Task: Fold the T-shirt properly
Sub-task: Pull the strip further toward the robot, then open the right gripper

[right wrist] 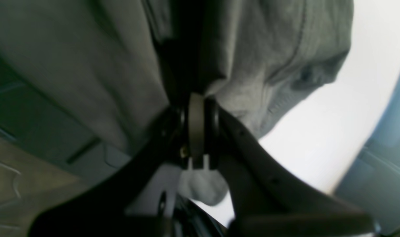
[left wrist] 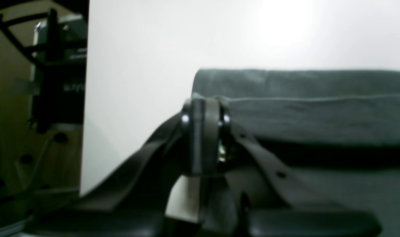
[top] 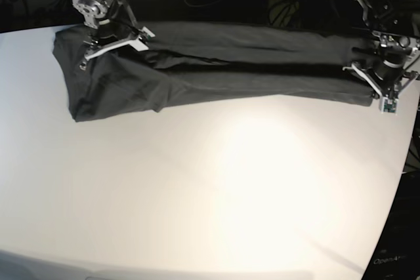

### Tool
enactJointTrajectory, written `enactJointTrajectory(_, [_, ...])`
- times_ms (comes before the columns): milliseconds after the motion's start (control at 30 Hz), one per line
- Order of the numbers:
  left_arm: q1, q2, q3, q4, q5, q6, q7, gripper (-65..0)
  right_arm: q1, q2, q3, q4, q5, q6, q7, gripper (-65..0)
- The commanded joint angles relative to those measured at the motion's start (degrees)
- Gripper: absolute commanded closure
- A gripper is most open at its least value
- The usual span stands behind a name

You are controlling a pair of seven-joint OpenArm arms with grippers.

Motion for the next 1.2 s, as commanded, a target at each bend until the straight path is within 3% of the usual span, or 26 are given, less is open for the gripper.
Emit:
enactJointTrajectory(0, [-0.3,-0.7,-0.1,0.2,-0.2,0.3,-1.2,-2.6,0.0,-0.2,-0.4,1.1,-0.9,-0.5,0.1,-1.0])
enactJointTrajectory(167, [0.1,-0.4,-0.1,-0.4,-0.1,0.3,-5.3,-2.6,0.8,0.1,-0.4,1.1,-2.5,-0.5,0.1,-1.0])
enactJointTrajectory(533, [0.2,-0.7,-0.3,-0.4,0.2,0.3,-5.7,-2.6,3.6,-0.4,0.4,1.8,-3.4,-0.5,-0.1,-0.9])
enactJointTrajectory(667, [0.2,-0.7,-0.3,-0.4,0.2,0.3,-5.7,-2.6,3.3,-0.9,1.5,2.2,1.6,-0.5,-0.1,-0.9])
enactJointTrajectory(833, [0.2,-0.7,-0.3,-0.8,0.3,0.3,-5.7,-2.6,3.6,-2.6,8.5,2.4,7.6,-0.5,0.6,-0.9])
enactJointTrajectory(933, [0.2,-0.7,-0.3,-1.9,0.3,0.3,-5.7,-2.6,3.3,-2.8,12.5,2.5,10.6,-0.5,5.0,-0.9])
enactJointTrajectory(1167, [0.2,-0.7,-0.1,-3.9,0.3,0.3,-5.7,-2.6,3.2,-6.9,23.5,2.7,11.6,-0.5,18.4,-0.9])
